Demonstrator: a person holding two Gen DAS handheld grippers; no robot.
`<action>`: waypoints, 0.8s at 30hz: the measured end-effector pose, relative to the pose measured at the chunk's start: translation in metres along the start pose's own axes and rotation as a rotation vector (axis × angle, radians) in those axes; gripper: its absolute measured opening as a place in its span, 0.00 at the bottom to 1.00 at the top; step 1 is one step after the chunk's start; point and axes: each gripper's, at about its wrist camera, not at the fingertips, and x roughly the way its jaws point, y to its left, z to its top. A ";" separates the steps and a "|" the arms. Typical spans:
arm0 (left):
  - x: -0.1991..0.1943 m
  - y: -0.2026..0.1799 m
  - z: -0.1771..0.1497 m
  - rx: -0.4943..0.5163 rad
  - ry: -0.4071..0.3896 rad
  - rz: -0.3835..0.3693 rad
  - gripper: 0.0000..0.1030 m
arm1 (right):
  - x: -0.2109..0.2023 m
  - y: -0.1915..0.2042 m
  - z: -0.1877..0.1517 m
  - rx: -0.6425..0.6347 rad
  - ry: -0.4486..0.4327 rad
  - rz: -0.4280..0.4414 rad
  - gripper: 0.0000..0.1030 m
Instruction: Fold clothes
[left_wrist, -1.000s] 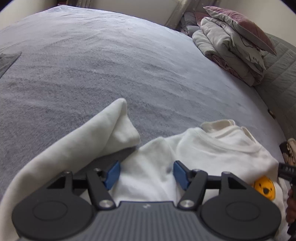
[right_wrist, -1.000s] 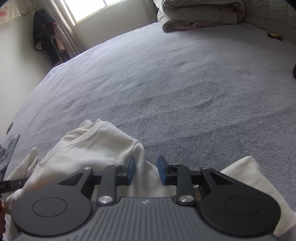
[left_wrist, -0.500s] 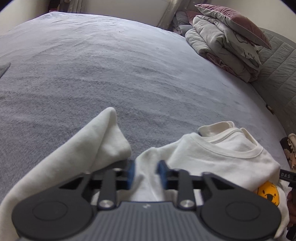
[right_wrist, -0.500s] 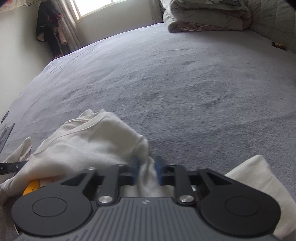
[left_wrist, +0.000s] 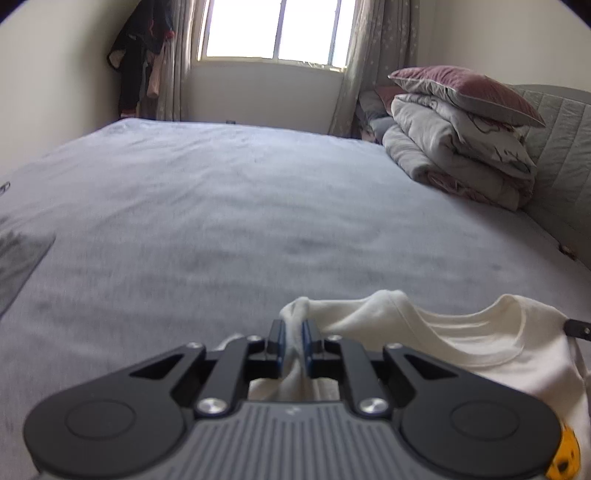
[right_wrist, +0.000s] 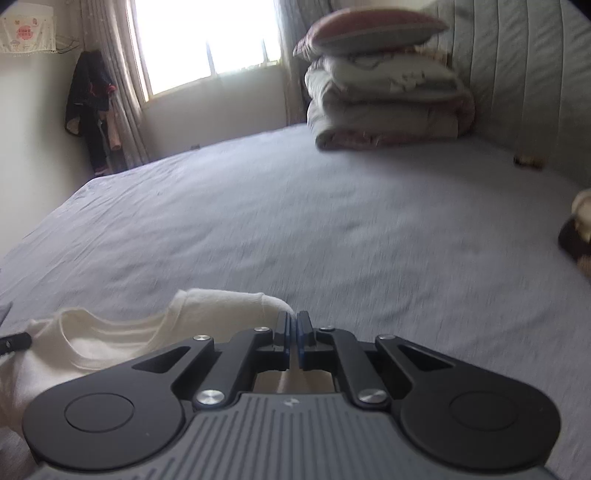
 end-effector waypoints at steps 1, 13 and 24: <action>0.006 -0.002 0.006 0.007 -0.007 0.005 0.10 | 0.003 0.002 0.004 -0.015 -0.015 -0.011 0.05; 0.095 -0.019 0.068 0.031 -0.037 0.073 0.10 | 0.104 0.016 0.058 -0.130 -0.089 -0.155 0.05; 0.175 -0.009 0.082 -0.026 0.014 0.139 0.10 | 0.182 0.036 0.064 -0.216 -0.060 -0.204 0.05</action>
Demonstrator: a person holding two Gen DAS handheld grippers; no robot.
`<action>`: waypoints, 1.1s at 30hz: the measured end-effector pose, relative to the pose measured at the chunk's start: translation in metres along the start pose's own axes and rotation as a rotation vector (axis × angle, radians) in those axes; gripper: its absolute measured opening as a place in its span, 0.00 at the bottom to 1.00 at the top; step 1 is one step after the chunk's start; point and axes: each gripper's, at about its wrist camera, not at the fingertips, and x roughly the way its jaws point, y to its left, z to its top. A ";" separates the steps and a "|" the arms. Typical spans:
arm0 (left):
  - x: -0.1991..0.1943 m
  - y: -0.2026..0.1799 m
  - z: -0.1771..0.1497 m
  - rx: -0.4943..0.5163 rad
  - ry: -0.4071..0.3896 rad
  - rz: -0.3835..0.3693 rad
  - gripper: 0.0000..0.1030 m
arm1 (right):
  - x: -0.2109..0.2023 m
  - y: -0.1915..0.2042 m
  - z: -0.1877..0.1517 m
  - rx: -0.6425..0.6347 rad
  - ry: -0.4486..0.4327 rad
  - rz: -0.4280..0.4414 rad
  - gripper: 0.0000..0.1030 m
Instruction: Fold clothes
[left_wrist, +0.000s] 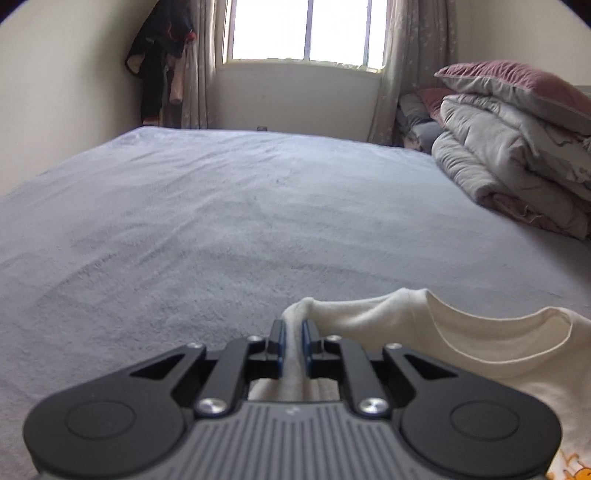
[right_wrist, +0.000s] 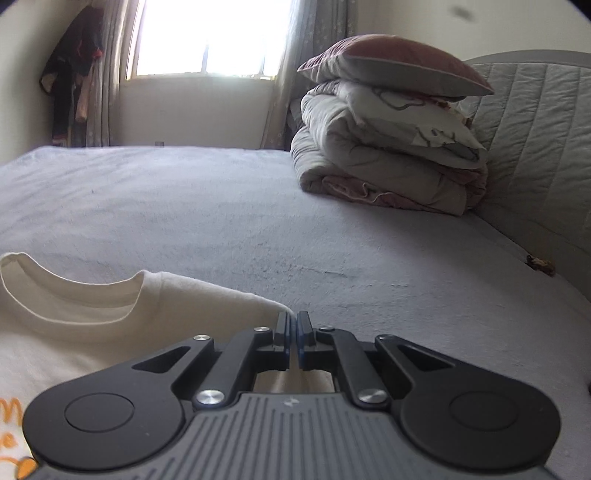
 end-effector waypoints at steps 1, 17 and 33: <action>0.005 0.000 -0.002 -0.001 0.012 0.003 0.10 | 0.004 0.001 -0.001 -0.003 0.009 0.001 0.05; -0.029 -0.005 -0.021 -0.038 0.101 -0.067 0.64 | -0.025 0.003 -0.007 -0.063 0.069 0.059 0.34; -0.202 0.016 -0.100 -0.166 0.251 -0.205 0.92 | -0.173 -0.029 -0.064 0.096 0.121 0.252 0.55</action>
